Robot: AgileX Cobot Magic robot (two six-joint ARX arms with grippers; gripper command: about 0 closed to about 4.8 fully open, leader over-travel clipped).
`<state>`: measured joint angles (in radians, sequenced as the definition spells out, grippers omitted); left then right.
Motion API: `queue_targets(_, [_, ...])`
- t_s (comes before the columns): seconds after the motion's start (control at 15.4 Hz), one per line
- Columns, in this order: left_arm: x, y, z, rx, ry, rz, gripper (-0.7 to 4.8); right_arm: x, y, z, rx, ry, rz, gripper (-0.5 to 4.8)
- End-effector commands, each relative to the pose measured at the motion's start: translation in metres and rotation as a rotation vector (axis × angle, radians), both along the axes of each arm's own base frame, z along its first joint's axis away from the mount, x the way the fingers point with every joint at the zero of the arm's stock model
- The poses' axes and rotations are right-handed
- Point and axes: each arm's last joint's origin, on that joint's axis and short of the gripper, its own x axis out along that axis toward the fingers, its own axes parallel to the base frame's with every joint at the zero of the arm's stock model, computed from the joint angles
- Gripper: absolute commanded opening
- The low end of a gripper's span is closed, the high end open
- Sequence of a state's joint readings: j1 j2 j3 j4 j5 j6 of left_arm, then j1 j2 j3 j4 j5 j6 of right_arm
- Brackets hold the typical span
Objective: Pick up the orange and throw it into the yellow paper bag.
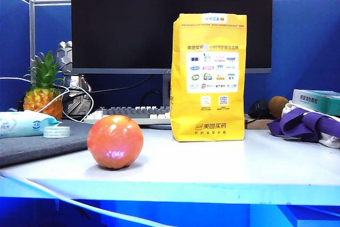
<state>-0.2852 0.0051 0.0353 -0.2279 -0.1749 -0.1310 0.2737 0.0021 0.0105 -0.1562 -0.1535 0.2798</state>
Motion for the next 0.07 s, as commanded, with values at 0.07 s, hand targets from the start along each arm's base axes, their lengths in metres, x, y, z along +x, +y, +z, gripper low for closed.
queue_targets(0.07, [0.0001,0.0000,-0.0017,0.001,0.006,-0.002,2.06,0.0005,0.0001,-0.0021,0.000,0.001,0.001,0.81])
